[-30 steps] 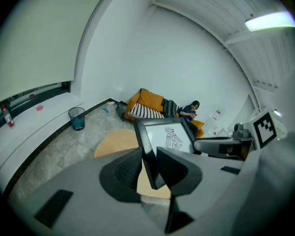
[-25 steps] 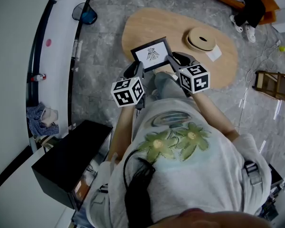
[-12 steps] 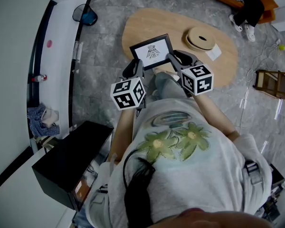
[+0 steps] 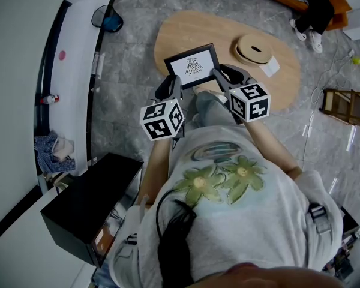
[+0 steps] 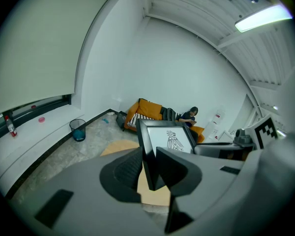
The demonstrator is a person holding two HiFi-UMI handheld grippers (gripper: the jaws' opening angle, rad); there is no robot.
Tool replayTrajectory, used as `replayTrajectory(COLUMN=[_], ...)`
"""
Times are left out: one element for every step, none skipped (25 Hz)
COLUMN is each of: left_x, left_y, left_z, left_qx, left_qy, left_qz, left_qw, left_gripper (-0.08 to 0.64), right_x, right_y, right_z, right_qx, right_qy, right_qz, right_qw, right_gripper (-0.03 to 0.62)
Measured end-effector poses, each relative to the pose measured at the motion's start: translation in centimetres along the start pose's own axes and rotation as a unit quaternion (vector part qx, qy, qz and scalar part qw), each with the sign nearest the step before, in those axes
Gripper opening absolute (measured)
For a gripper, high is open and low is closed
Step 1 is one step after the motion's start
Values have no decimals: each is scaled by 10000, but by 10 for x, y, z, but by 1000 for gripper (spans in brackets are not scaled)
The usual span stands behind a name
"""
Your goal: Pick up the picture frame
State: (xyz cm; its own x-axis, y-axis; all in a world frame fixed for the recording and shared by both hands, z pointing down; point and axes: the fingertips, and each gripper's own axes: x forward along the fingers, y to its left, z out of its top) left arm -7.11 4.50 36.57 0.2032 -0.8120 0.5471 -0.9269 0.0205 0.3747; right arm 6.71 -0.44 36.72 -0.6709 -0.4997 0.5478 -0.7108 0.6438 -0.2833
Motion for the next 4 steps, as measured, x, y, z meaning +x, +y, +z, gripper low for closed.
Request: replayTrajectory(left_x=[1, 1, 2, 2], left_y=[0, 1, 0, 0], left_z=[0, -1, -1, -2], left_qx=[-6, -11, -15, -19], left_qy=[6, 10, 12, 13], left_qz=[5, 8, 9, 10], left_qw=[10000, 10000, 10000, 10000], left_gripper=[99, 100, 100, 100], right_x=[1, 1, 2, 2], right_y=[0, -1, -1, -2], right_z=[-1, -1, -2, -3], right_qx=[-2, -2, -1, 0], right_qy=[13, 25, 35, 44], right_qz=[4, 6, 7, 8], right_qw=[10000, 10000, 10000, 10000], right_gripper=[81, 81, 81, 81])
